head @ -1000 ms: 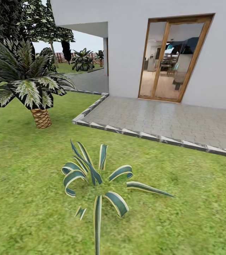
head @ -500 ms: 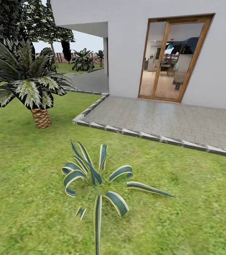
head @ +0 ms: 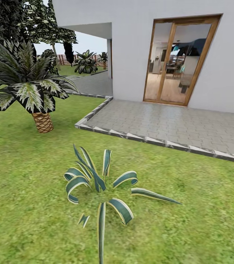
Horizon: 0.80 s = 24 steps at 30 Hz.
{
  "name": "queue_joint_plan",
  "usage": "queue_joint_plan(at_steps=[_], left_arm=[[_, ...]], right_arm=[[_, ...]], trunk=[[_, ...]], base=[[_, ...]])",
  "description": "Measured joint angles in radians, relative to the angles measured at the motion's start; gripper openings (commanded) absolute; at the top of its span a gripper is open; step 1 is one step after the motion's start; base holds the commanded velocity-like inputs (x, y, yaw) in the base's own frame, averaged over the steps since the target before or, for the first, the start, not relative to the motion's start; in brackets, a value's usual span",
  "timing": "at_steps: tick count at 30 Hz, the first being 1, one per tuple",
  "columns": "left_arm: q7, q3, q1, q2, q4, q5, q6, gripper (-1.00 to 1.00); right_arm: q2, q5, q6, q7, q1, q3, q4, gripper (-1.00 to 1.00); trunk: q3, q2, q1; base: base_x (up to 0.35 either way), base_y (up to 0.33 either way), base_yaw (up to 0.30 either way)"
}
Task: Take the three Easter eggs out of the wicker basket on the lawn in the garden, then place them on the lawn next to a single tree (choose any tree) so that all three eggs are next to the same tree and none are left in the basket.
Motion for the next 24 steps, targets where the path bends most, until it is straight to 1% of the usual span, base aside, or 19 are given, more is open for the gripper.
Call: queue_joint_plan(at_steps=[24], left_arm=[[0.0, 0.0, 0.0, 0.0, 0.0, -0.001, 0.0, 1.0]], right_arm=[[0.0, 0.0, 0.0, 0.0, 0.0, 0.0, -0.003, 1.0]], trunk=[[0.0, 0.0, 0.0]], base=[[0.0, 0.103, 0.0]])
